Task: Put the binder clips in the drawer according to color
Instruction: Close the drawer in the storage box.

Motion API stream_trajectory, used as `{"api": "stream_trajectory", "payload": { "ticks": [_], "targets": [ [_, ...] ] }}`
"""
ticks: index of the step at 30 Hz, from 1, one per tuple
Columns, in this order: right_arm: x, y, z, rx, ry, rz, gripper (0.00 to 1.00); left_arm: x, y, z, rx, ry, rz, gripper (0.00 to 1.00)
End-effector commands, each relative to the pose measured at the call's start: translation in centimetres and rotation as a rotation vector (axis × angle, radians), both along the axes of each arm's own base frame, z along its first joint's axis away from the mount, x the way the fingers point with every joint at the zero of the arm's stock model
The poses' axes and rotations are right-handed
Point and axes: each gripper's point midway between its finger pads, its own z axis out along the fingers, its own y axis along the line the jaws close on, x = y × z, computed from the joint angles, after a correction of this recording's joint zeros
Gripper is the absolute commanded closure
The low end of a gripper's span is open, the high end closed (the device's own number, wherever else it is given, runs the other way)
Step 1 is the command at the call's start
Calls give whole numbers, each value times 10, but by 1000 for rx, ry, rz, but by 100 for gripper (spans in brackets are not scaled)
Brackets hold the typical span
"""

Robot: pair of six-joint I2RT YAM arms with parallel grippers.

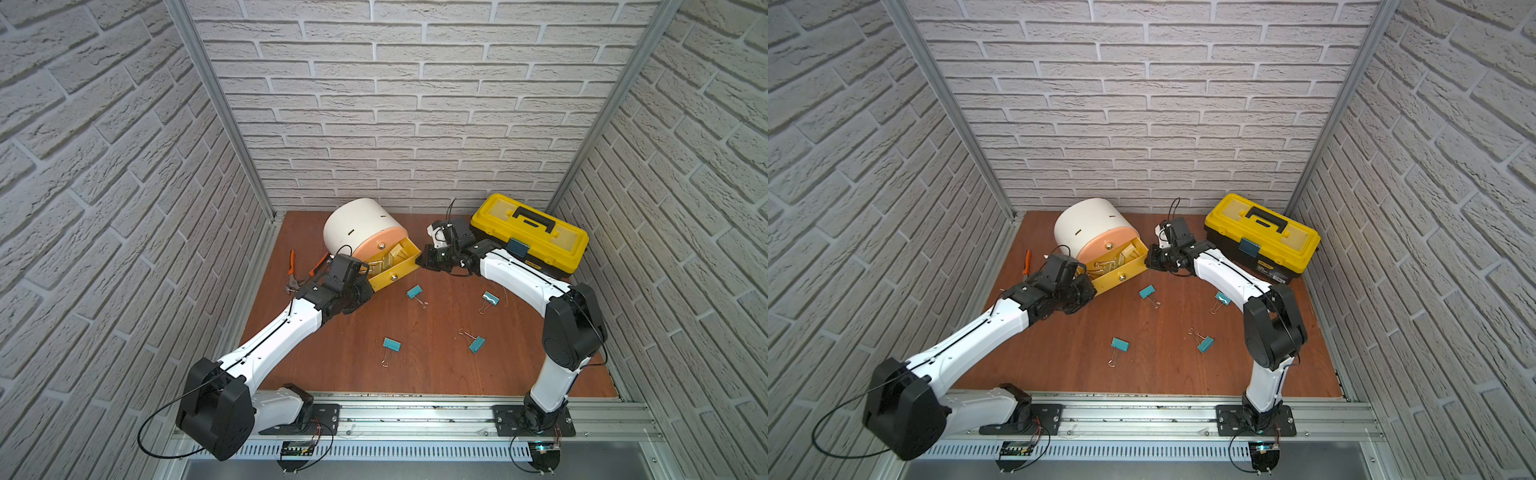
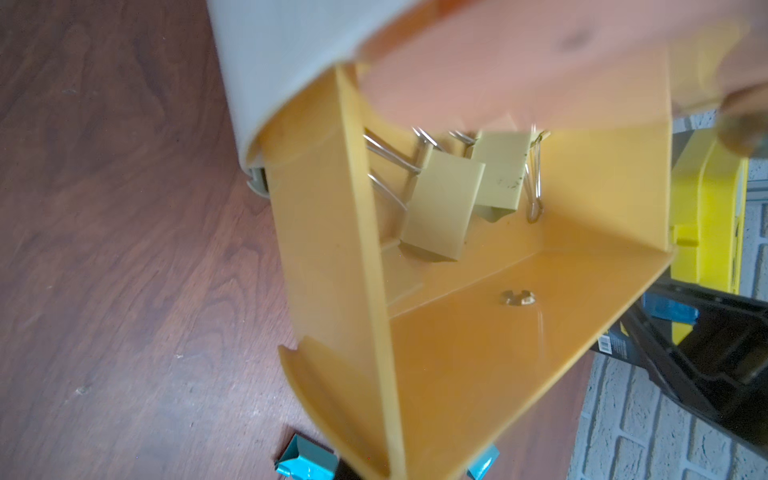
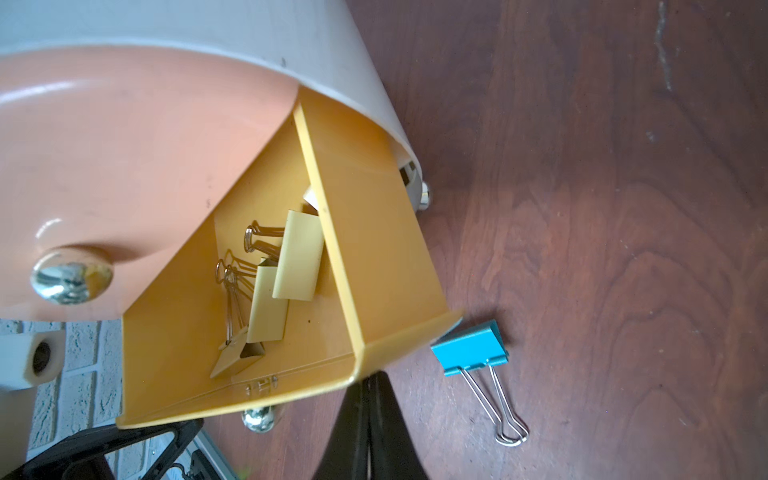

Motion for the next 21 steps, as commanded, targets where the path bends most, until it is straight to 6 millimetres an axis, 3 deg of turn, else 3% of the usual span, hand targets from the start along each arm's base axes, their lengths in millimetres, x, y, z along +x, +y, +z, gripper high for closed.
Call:
{"api": "stream_trajectory", "payload": {
  "ticks": [1, 13, 15, 21],
  "targets": [
    [16, 8, 14, 55, -38, 2, 97, 20, 2, 17, -6, -68, 19, 100],
    [48, 23, 19, 126, -30, -8, 97, 43, 10, 19, 18, -76, 42, 100],
    [54, 27, 10, 131, -10, -11, 97, 46, 11, 20, 23, -78, 45, 100],
    [67, 31, 6, 158, 1, -22, 97, 53, 16, 17, 40, -70, 54, 100]
  ]
}}
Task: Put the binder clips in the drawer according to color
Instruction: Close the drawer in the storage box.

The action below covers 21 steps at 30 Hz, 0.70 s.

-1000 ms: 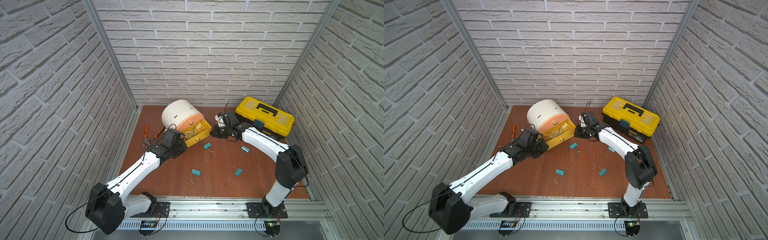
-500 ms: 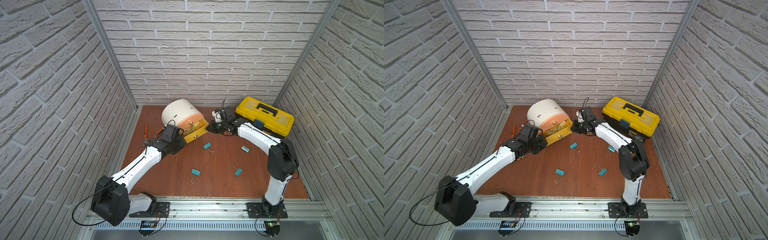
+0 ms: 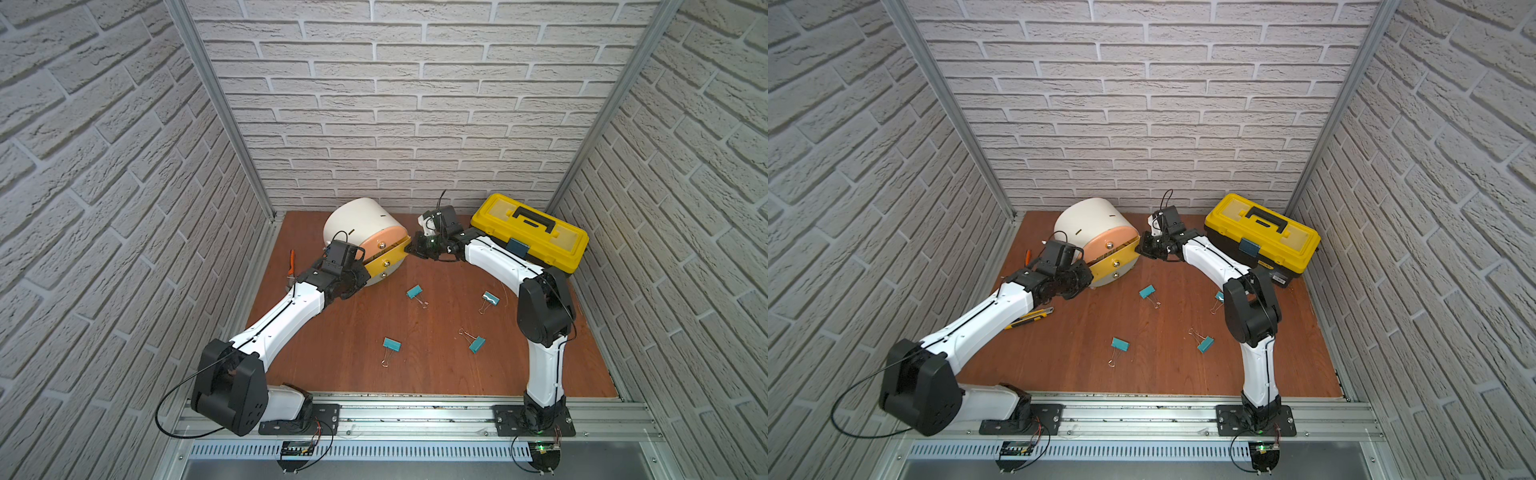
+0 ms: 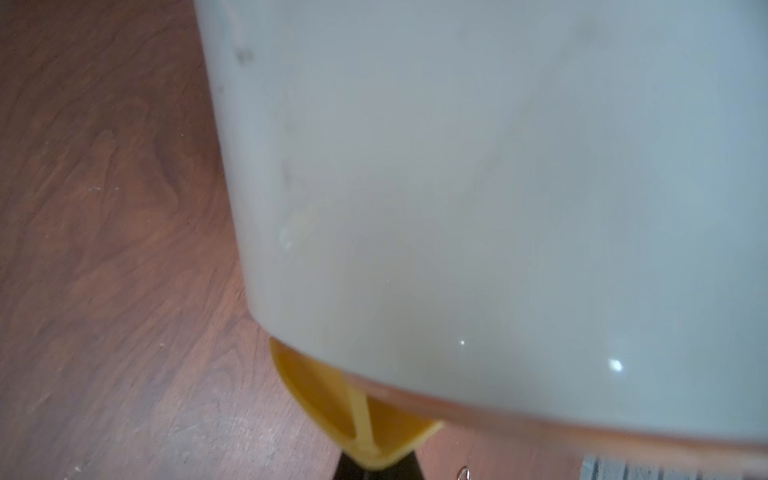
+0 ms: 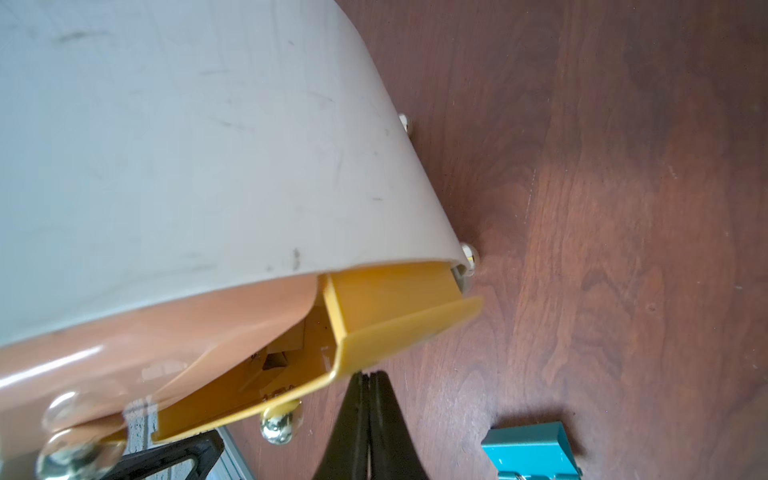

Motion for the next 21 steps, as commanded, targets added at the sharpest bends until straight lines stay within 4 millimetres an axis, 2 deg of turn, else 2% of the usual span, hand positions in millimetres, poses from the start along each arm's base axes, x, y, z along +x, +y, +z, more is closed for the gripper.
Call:
{"api": "stream_trajectory", "payload": {
  "ticks": [1, 21],
  "targets": [
    [16, 5, 16, 54, -50, -9, 97, 14, 3, 11, 12, -48, 4, 100],
    [39, 15, 16, 124, -42, -32, 97, 29, 12, 12, 46, -47, 8, 100]
  ]
}}
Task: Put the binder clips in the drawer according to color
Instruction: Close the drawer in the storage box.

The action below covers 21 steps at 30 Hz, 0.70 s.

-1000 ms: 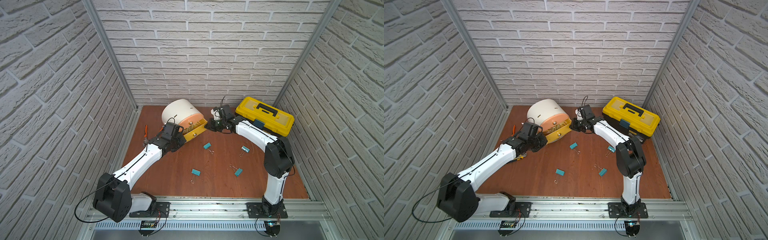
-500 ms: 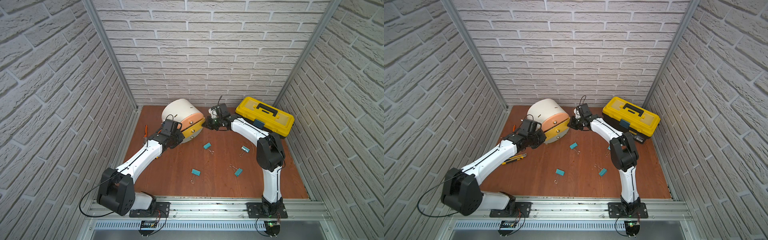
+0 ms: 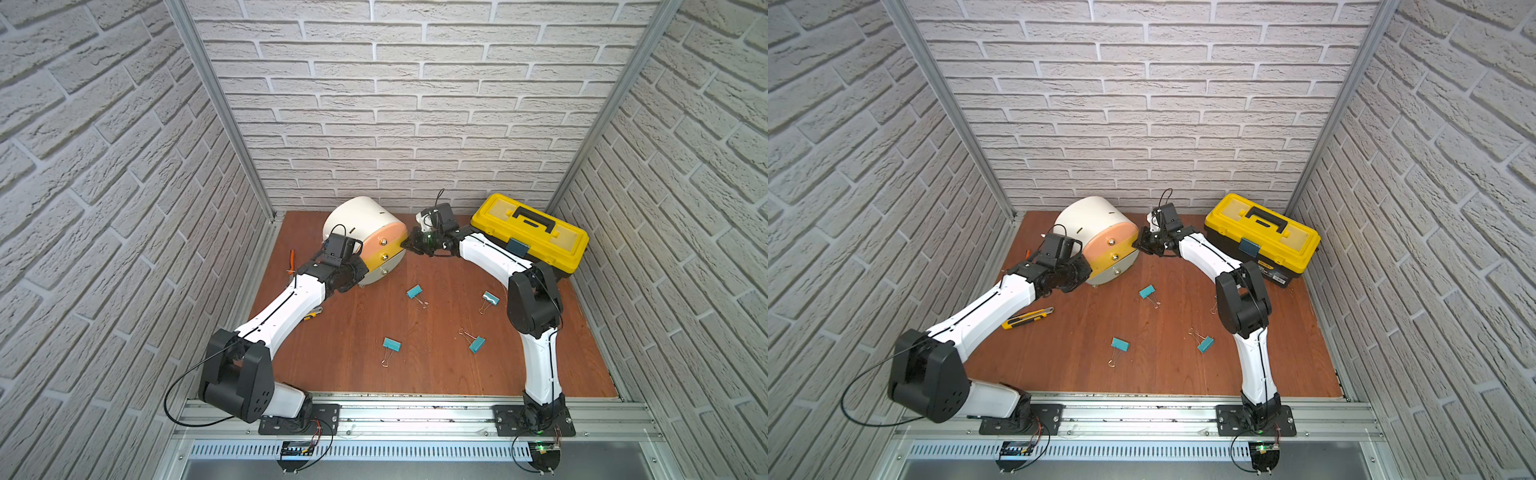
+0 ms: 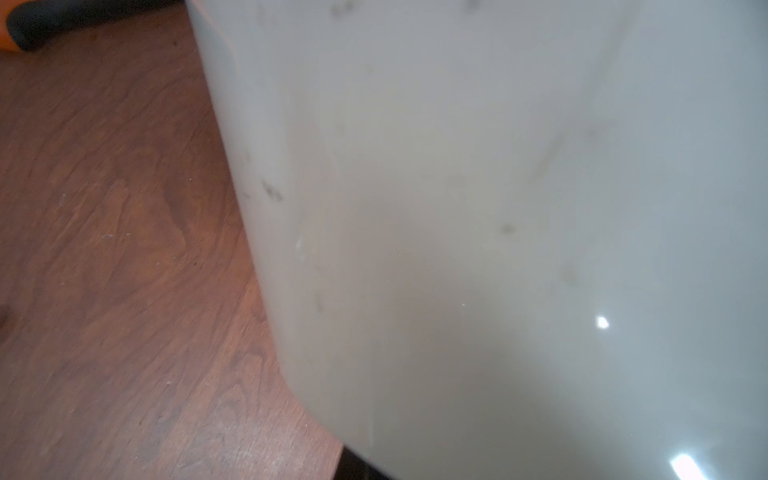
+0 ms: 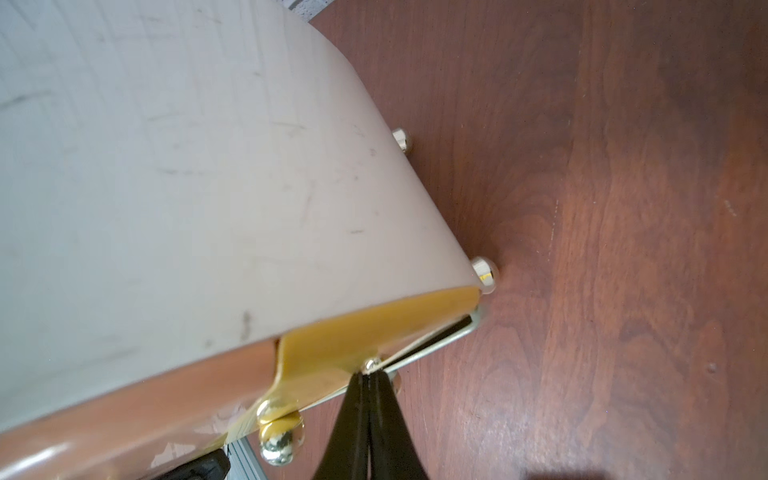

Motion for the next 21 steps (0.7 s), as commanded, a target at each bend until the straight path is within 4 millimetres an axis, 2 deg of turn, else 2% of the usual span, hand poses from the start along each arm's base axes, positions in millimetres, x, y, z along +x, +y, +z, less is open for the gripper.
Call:
{"api": "stream_trajectory", "payload": {
  "ticks": [1, 9, 15, 19, 21],
  "targets": [
    [13, 7, 22, 50, -71, 0, 97, 10, 4, 10, 14, -35, 3, 100],
    [4, 1, 17, 46, -59, -10, 97, 8, 5, 11, 17, -33, -8, 100],
    [-14, -6, 11, 44, -48, -19, 97, 3, 1, 20, 11, -52, -41, 100],
    [-29, -9, 1, 53, -27, -26, 91, -7, 0, 26, 18, -62, -50, 100],
    [-38, -8, -13, 56, -2, -29, 87, -14, 0, 28, 20, -64, -52, 100]
  ]
}}
